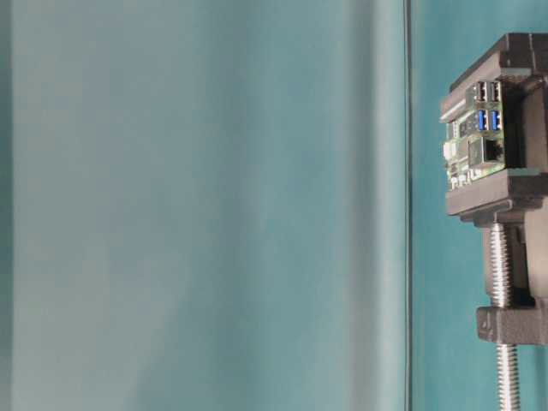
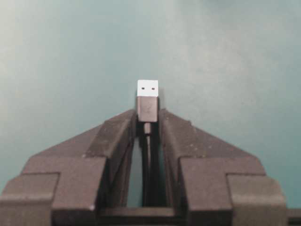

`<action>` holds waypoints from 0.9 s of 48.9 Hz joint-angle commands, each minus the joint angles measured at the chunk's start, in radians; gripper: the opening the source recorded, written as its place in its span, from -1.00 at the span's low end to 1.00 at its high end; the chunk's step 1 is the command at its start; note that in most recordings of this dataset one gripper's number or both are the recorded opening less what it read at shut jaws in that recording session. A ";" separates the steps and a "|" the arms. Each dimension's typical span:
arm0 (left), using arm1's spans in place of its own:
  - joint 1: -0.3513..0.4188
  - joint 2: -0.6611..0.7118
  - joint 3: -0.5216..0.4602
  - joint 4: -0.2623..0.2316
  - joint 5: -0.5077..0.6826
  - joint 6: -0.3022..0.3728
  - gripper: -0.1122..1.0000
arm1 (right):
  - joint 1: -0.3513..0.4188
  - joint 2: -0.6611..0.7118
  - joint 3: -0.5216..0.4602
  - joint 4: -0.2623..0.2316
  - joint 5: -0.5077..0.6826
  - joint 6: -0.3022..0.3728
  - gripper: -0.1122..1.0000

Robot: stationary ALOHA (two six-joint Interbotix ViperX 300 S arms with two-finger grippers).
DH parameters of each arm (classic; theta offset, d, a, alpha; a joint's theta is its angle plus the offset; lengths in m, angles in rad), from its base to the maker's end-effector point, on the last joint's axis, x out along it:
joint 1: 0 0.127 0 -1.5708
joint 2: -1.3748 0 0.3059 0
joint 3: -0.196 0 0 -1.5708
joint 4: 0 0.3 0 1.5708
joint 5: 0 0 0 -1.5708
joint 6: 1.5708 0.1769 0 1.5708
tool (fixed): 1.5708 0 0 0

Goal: Insert the USB into the fixed PCB.
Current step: 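Rotate and carry the USB plug with the right gripper toward the board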

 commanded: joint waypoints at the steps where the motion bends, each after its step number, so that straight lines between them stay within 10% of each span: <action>1: 0.002 0.006 -0.012 0.003 -0.008 0.006 0.86 | 0.014 -0.017 -0.021 0.075 -0.028 -0.043 -0.43; 17: 0.002 0.006 -0.012 0.003 -0.008 0.006 0.86 | 0.067 -0.061 -0.100 0.439 -0.204 -0.295 -0.43; 44: 0.002 0.006 -0.012 0.003 -0.008 0.008 0.86 | 0.075 -0.041 -0.173 0.769 -0.486 -0.293 -0.43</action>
